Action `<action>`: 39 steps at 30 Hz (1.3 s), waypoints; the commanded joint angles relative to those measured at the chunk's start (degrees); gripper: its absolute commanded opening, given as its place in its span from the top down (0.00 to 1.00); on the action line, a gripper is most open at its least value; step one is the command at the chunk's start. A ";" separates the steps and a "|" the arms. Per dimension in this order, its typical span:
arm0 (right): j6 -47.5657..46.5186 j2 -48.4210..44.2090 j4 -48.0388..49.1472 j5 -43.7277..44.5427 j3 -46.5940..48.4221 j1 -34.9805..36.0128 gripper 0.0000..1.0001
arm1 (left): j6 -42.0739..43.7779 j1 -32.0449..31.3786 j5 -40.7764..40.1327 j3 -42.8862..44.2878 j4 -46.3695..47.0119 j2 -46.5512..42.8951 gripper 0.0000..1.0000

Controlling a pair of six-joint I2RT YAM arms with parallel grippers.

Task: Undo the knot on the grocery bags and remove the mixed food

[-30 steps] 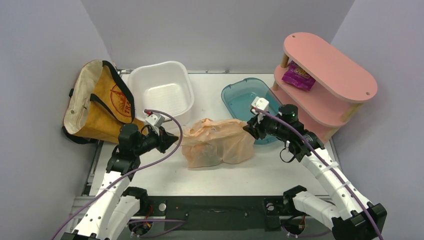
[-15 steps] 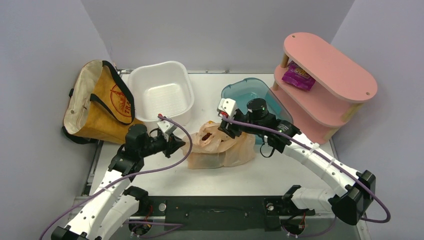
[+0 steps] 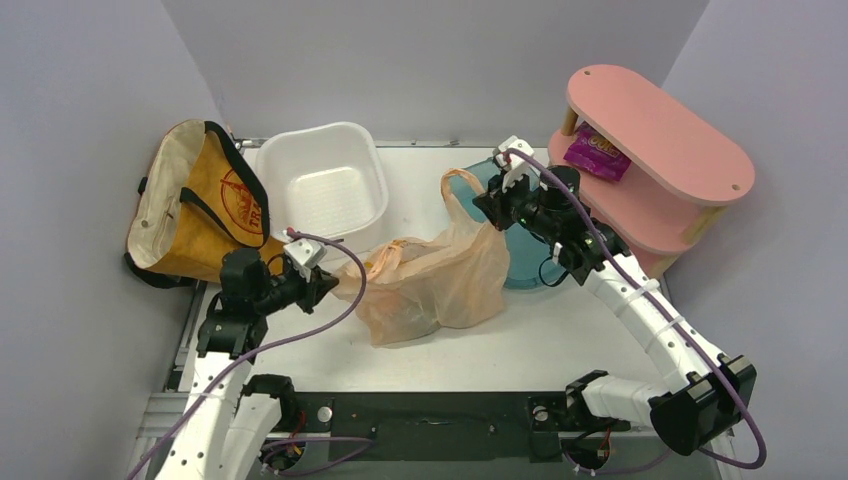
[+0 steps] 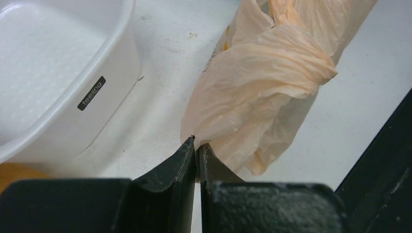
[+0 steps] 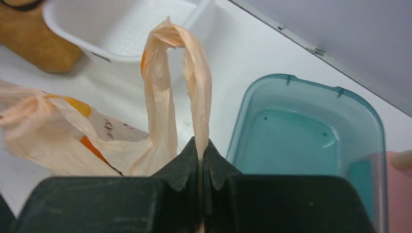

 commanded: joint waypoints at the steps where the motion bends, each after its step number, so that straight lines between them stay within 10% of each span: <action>1: 15.52 -1.39 11.48 -6.18 0.32 1.43 1.00 | 9.50 0.63 6.67 9.31 -6.36 4.92 0.81; 5: 18.12 -0.71 13.57 -5.96 2.27 4.41 1.00 | 4.88 -0.31 11.40 22.44 -6.46 10.66 0.55; 11: 21.77 -1.26 15.60 -5.25 2.41 6.41 1.00 | -4.42 -13.56 8.49 35.89 -4.35 19.48 0.52; 21: 23.75 -3.61 15.14 -4.08 1.60 6.21 1.00 | -5.02 -25.93 -0.01 37.19 4.94 38.23 0.89; 32: 24.07 -8.39 7.73 -3.72 -2.05 -0.98 1.00 | 5.32 -18.29 -18.36 20.05 -10.40 33.67 0.87; 39: 14.22 -8.88 -5.58 -4.01 -3.13 -8.09 1.00 | 20.27 -5.94 -21.26 15.66 -22.66 25.39 0.55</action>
